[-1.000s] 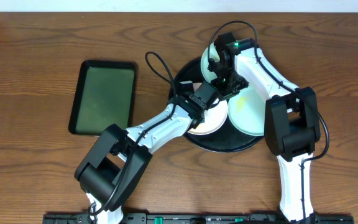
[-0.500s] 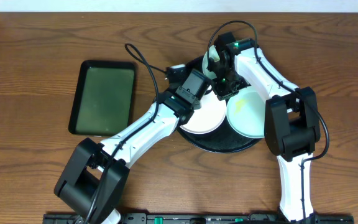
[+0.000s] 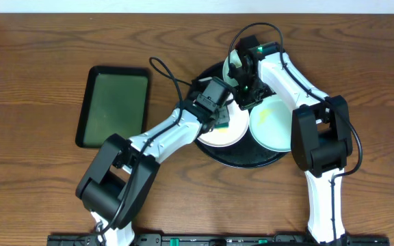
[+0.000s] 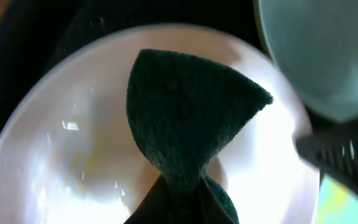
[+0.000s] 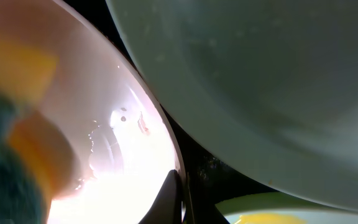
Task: Clean dirty plates on tray and stack at the side
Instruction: 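Scrub the pink plate with the sponge in the left gripper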
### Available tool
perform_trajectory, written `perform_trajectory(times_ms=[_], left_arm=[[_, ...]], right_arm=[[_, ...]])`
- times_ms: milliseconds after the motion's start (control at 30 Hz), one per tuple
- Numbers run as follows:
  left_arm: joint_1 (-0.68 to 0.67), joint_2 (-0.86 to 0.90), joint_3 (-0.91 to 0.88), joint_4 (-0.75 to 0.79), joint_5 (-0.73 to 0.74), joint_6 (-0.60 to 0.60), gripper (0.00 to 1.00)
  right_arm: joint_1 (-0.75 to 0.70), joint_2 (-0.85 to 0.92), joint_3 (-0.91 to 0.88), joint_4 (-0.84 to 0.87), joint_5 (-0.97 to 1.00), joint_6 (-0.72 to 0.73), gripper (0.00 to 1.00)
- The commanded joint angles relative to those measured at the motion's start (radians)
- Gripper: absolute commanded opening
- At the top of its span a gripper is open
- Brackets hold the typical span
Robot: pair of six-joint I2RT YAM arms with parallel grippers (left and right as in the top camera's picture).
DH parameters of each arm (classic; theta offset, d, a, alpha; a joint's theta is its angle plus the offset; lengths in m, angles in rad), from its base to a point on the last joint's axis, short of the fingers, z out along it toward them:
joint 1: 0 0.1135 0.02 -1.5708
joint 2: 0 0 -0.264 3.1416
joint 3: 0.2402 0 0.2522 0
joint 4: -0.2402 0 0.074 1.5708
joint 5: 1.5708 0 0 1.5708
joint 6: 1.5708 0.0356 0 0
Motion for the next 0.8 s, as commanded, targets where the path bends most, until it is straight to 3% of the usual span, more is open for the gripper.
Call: perform_trajectory(times_ms=[0, 200, 533, 667, 767], left_arm=[[0.027, 0.022, -0.006, 0.032, 0.011, -0.021, 0.08], [0.031, 0.095, -0.006, 0.036, 0.0, 0.023, 0.08], [0.05, 0.021, -0.006, -0.261, -0.534, 0.05, 0.08], [0.054, -0.049, -0.006, -0.277, -0.537, 0.063, 0.08], [0.054, -0.096, -0.006, -0.257, -0.422, 0.063, 0.08]], right_arm=[[-0.003, 0.01, -0.007, -0.003, 0.021, -0.01, 0.01], [-0.003, 0.01, -0.007, -0.007, 0.021, -0.01, 0.01], [-0.003, 0.01, -0.007, -0.008, 0.021, -0.01, 0.01], [-0.003, 0.01, -0.007, -0.008, 0.021, -0.01, 0.01], [-0.003, 0.01, -0.007, -0.009, 0.021, -0.01, 0.01]])
